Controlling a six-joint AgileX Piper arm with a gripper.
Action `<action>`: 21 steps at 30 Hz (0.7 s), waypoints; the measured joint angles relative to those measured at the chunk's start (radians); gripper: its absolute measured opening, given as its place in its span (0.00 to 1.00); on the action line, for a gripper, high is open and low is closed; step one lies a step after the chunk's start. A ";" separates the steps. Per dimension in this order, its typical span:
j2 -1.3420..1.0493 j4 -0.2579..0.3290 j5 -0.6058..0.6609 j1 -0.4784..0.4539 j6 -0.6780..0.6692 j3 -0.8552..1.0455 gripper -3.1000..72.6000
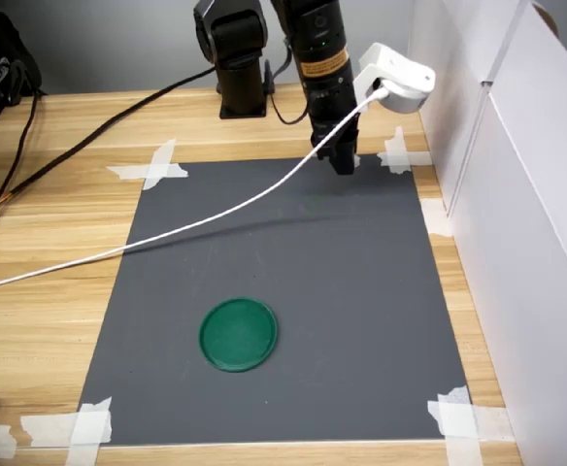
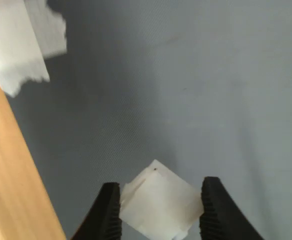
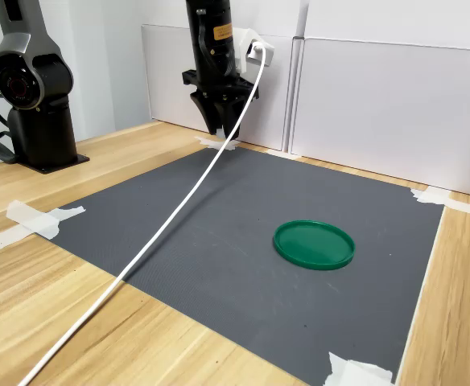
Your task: Grasp a white terminal and put it in the green lid.
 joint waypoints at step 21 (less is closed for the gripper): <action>0.025 -0.018 -0.096 -0.438 -0.010 -0.209 0.53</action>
